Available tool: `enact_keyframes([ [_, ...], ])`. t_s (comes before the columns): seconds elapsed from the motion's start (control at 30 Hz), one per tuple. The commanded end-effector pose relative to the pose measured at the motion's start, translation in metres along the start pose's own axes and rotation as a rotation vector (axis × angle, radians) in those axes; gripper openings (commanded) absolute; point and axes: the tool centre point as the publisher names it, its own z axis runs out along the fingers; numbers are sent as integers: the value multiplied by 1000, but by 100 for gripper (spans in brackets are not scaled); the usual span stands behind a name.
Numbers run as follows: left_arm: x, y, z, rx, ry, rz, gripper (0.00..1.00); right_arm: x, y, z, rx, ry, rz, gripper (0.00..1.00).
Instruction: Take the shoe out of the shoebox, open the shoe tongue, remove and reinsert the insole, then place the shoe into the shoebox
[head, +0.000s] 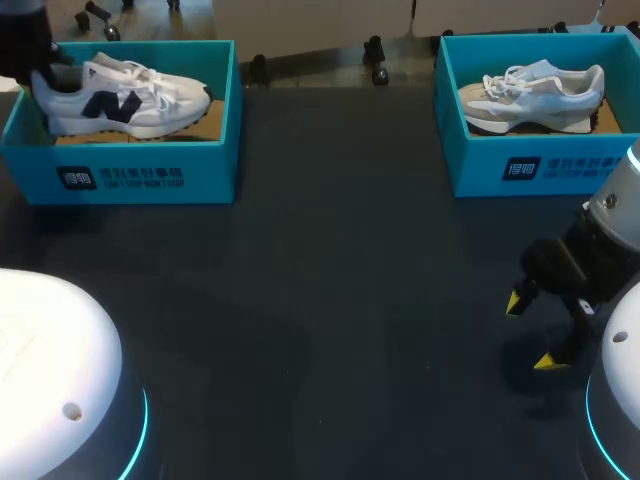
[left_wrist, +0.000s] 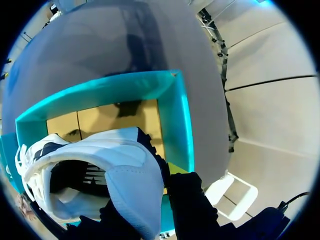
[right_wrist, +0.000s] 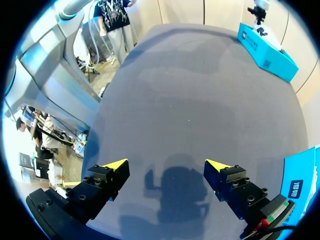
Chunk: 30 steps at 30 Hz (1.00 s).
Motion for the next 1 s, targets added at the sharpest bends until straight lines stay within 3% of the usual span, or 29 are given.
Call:
enact_keyframes([
  [0.03,6,-7,0,-2,-8,14,0,1,0,1,2,-2,-1,100],
  [1.0,-10,-32,43,76,17,33,0,1,0,1,2,-2,-1,100],
])
